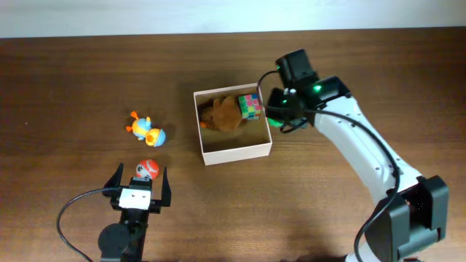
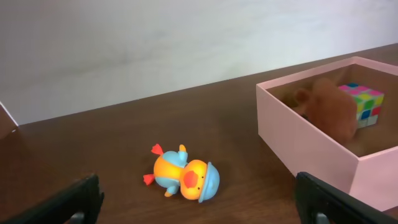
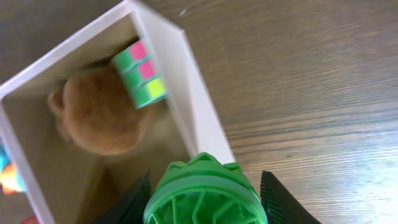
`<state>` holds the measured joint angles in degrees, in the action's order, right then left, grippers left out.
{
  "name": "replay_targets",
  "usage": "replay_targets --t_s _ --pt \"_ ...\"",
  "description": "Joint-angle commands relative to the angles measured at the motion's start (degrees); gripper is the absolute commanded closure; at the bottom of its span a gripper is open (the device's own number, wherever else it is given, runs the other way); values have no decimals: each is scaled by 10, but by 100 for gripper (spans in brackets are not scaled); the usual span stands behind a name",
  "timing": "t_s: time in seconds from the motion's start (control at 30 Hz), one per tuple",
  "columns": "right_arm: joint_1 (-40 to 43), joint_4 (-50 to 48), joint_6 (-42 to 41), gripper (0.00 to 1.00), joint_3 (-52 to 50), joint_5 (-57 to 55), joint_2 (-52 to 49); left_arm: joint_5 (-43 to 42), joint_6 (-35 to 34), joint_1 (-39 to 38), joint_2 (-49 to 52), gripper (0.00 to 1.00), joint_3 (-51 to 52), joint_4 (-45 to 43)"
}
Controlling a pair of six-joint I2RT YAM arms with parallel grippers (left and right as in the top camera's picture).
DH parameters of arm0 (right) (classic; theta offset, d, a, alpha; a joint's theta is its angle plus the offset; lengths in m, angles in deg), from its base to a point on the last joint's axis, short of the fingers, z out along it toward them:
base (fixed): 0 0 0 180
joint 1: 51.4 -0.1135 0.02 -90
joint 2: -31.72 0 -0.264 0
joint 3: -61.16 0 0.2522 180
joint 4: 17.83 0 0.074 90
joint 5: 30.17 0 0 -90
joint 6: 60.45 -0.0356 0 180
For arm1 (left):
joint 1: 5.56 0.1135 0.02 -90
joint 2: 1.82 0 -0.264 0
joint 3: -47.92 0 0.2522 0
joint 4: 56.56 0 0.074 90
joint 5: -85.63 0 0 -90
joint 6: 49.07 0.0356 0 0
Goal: Pack container
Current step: 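Carry the green toy with the right gripper over the box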
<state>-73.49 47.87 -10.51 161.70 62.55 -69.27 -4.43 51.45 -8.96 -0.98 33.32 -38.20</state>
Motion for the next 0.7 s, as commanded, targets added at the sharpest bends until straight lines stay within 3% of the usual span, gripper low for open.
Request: replay_targets --t_s 0.0,0.33,0.67 --pt "-26 -7 9 59 14 -6 14 -4 7 2 -5 1 3 1" --pt "-89 -29 16 54 14 -58 5 -4 7 2 -5 1 3 1" --pt "-90 -42 48 54 13 -79 -39 -4 7 2 -5 1 3 1"
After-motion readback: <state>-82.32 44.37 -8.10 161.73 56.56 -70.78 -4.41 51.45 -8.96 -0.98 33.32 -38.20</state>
